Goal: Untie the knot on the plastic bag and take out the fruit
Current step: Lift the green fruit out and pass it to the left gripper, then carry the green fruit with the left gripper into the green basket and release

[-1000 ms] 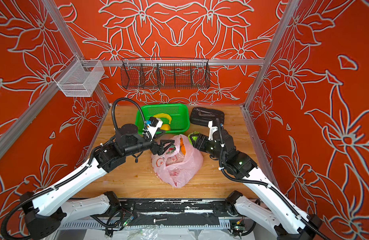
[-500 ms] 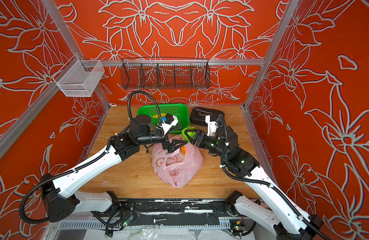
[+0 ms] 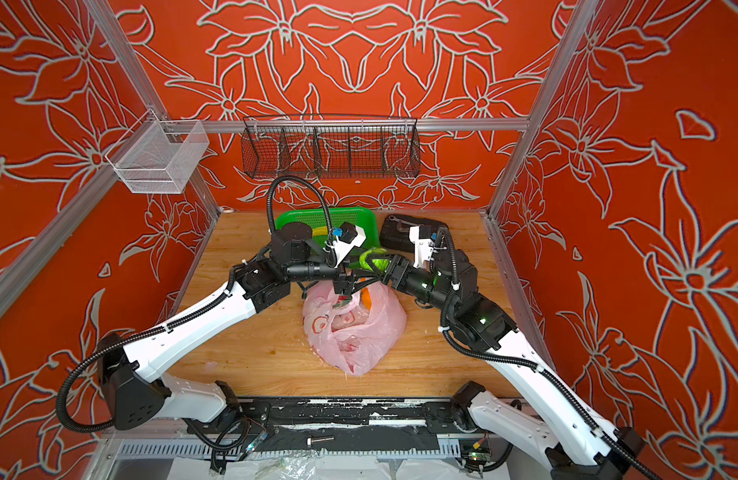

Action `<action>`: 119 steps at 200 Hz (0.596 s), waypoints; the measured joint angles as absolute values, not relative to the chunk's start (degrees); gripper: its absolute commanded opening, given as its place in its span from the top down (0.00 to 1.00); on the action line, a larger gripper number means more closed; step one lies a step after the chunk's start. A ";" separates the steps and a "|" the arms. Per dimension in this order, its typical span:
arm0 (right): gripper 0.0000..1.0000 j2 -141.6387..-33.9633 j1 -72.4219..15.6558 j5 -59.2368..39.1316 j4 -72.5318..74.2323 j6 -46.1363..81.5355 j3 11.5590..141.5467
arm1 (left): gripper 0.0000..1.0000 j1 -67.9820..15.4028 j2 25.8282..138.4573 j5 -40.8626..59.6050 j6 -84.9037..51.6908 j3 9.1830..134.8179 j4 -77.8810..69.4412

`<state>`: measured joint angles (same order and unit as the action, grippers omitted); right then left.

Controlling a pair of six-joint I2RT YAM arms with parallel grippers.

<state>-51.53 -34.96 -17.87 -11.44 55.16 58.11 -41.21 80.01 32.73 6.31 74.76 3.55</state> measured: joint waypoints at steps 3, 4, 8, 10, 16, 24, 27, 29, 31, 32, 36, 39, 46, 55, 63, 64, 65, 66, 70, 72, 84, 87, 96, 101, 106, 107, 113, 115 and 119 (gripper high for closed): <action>0.36 -51.55 -34.96 -17.87 -11.44 55.22 58.11 | 0.39 -41.21 80.01 32.73 6.35 74.76 3.55; 0.36 -51.55 -34.96 -17.87 -11.44 55.22 58.11 | 0.40 -41.21 80.01 32.73 6.35 74.76 3.55; 0.34 -51.55 -34.96 -17.87 -11.42 55.27 58.11 | 0.40 -41.21 80.01 32.71 6.24 74.76 3.55; 0.33 -51.55 -34.96 -17.87 -11.42 55.24 58.11 | 0.40 -41.21 80.01 32.69 6.24 74.76 3.55; 0.29 -51.57 -34.96 -17.87 -11.42 55.31 58.11 | 0.40 -41.21 80.01 32.62 6.17 74.76 3.55; 0.20 -51.57 -34.96 -17.80 -11.44 55.48 58.11 | 0.41 -41.21 80.01 32.42 6.00 74.76 3.57; 0.17 -51.57 -34.96 -17.82 -11.44 55.18 58.11 | 0.41 -41.21 80.01 32.32 5.93 74.76 3.60; 0.16 -51.57 -34.96 -17.80 -11.44 55.31 58.11 | 0.41 -41.23 80.01 32.14 5.96 74.76 3.53; 0.14 -51.57 -34.96 -17.74 -11.46 55.70 58.11 | 0.41 -41.23 80.01 32.10 5.85 74.76 3.53; 0.13 -51.57 -34.96 -17.80 -11.46 55.57 58.11 | 0.41 -41.23 80.01 32.03 5.85 74.78 3.51; 0.11 -51.57 -34.96 -17.80 -11.49 55.27 58.11 | 0.41 -41.25 80.01 31.62 5.78 74.78 3.46; 0.09 -51.57 -34.96 -17.78 -11.62 55.53 58.11 | 0.41 -41.25 80.01 31.22 5.65 74.78 3.46; 0.06 -51.51 -34.98 -17.58 -11.79 55.33 58.11 | 0.41 -41.25 80.01 30.15 5.39 74.78 3.46; 0.04 -51.29 -35.00 -16.99 -12.03 54.98 58.11 | 0.42 -41.25 80.01 28.42 5.08 74.78 3.46; 0.03 -50.96 -35.00 -16.32 -12.45 54.92 58.11 | 0.42 -41.25 80.01 26.70 4.84 74.78 3.51; 0.03 -50.92 -35.00 -16.25 -12.53 54.92 58.11 | 0.42 -41.25 80.01 26.35 4.84 74.78 3.51; 0.03 -50.89 -35.00 -16.16 -12.60 54.89 58.11 | 0.42 -41.25 80.01 26.15 4.84 74.78 3.51; 0.03 -50.81 -35.00 -15.99 -12.69 54.89 58.11 | 0.42 -41.25 80.01 25.93 4.84 74.78 3.53; 0.03 -50.52 -35.00 -15.44 -12.99 54.74 58.11 | 0.42 -41.25 80.01 24.84 4.60 74.78 3.60; 0.03 -50.41 -35.00 -15.33 -13.10 54.74 58.11 | 0.42 -41.25 80.01 24.43 4.62 74.78 3.60; 0.03 -49.50 -35.00 -13.93 -14.04 54.61 58.11 | 0.42 -41.21 80.01 21.19 4.16 74.78 3.88; 0.03 -49.25 -35.00 -13.69 -14.28 54.59 58.11 | 0.42 -41.17 80.01 20.36 4.05 74.78 3.95; 0.03 -48.45 -35.00 -12.43 -14.87 54.50 58.11 | 0.42 -40.86 80.01 18.28 3.68 74.78 4.16; 0.03 -48.05 -35.00 -11.79 -15.14 54.46 58.11 | 0.42 -40.69 80.01 17.15 3.38 74.78 4.34; 0.03 -47.64 -35.00 -11.22 -15.42 54.43 58.11 | 0.42 -40.40 80.01 16.29 3.14 74.83 4.51; 0.03 -47.57 -35.00 -11.22 -15.49 54.43 58.11 | 0.42 -40.32 80.01 15.97 3.03 74.85 4.62; 0.03 -47.11 -35.00 -10.55 -15.88 54.41 58.06 | 0.42 -39.86 80.01 14.85 2.68 74.96 4.95; 0.03 -46.96 -35.00 -10.28 -16.01 54.39 58.04 | 0.42 -39.64 80.01 14.50 2.57 75.00 5.13; 0.03 -46.61 -35.00 -9.80 -16.23 54.39 57.95 | 0.42 -39.24 80.01 13.82 2.24 75.11 5.39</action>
